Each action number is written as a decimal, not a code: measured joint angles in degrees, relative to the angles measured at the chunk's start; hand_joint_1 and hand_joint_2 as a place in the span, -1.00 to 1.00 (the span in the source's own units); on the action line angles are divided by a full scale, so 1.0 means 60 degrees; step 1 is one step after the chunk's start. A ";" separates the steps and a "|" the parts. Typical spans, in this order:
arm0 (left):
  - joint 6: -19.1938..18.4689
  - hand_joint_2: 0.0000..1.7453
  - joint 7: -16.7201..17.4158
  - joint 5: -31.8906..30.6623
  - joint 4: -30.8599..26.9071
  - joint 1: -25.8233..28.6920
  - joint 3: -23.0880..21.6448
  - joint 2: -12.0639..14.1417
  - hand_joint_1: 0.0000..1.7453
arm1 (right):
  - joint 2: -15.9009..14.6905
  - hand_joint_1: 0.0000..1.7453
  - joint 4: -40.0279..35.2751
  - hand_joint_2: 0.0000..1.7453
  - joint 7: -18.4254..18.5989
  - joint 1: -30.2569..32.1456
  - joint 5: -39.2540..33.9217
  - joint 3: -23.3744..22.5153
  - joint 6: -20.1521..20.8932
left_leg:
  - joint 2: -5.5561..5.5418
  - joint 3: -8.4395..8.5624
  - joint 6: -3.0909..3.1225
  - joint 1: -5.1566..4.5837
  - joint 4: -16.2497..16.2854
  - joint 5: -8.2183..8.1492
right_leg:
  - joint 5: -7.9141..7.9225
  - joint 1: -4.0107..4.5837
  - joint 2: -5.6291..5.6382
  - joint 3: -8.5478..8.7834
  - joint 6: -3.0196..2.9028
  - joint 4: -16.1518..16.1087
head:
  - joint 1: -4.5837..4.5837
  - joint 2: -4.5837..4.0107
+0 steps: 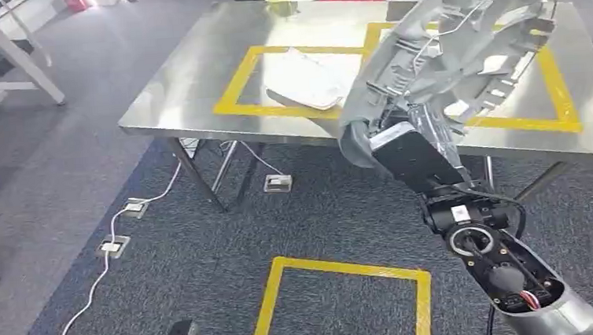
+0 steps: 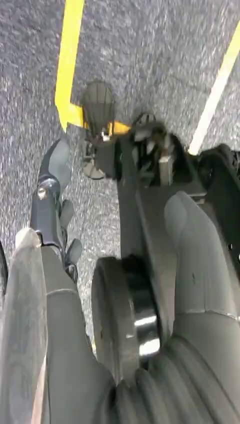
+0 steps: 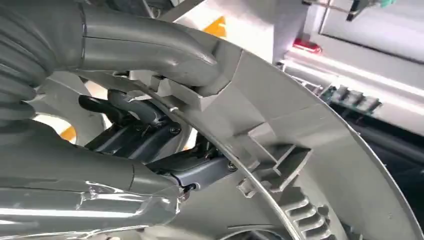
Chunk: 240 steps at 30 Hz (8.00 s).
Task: Take the parts from the cabinet and place them on the table.
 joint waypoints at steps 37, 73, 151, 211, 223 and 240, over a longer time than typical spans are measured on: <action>0.0135 1.00 -0.0164 -0.0011 0.0000 0.0042 0.0004 0.0000 -1.00 | 0.0033 1.00 0.0175 1.00 -0.0146 -0.0099 -0.0332 0.0004 0.0026 | -0.0312 -0.0056 0.0098 -0.0020 0.0049 -0.0093 | -0.0106 -0.0011 -0.0119 0.0024 0.0013 -0.0050 | 0.0226 0.0000; 0.0076 1.00 -0.0138 -0.0062 0.0000 0.0054 0.0004 -0.0015 -1.00 | 0.0095 1.00 0.0495 1.00 -0.0412 -0.0091 -0.0831 -0.0160 0.0124 | -0.0394 -0.0782 -0.0030 0.0143 0.1952 -0.0745 | 0.0305 -0.0016 0.1083 -0.0529 -0.0105 0.0210 | 0.0036 0.0000; 0.0266 1.00 0.0040 -0.0069 -0.0007 0.0349 0.0004 -0.0007 -1.00 | 0.0226 1.00 0.0714 1.00 -0.0528 -0.0007 -0.0871 -0.0153 0.0084 | -0.0466 0.2557 0.0163 0.0083 -0.0738 -0.1693 | 0.0204 0.0081 0.0426 -0.1918 -0.0096 0.0612 | 0.0496 0.0000; 0.0171 1.00 0.0237 -0.0393 -0.0007 0.0063 0.0004 -0.0018 -1.00 | 0.0248 1.00 0.0652 1.00 -0.0375 -0.0114 -0.0834 -0.0007 0.0055 | -0.0356 0.0467 0.0134 0.0180 -0.0142 -0.0289 | -0.0205 -0.0082 0.0414 -0.0310 0.0383 0.1065 | 0.0441 0.0000; 0.0477 1.00 0.0342 -0.0495 -0.0007 0.0040 0.0004 -0.0004 -1.00 | 0.0248 1.00 0.0681 1.00 -0.0393 -0.0088 -0.0834 -0.0004 0.0066 | -0.0366 -0.1072 -0.0445 0.0186 0.3187 -0.1876 | 0.0425 -0.0034 0.0393 -0.0196 -0.0204 -0.0295 | 0.0244 0.0000; 0.0448 1.00 0.0299 -0.0561 -0.0007 0.0040 0.0003 0.0000 -1.00 | 0.0248 1.00 0.0688 1.00 -0.0481 -0.0062 -0.0838 -0.0007 0.0124 | -0.0409 0.0725 -0.0067 0.0061 -0.0133 -0.0618 | 0.0562 -0.0013 0.0425 -0.0448 -0.0005 -0.0209 | 0.0317 0.0000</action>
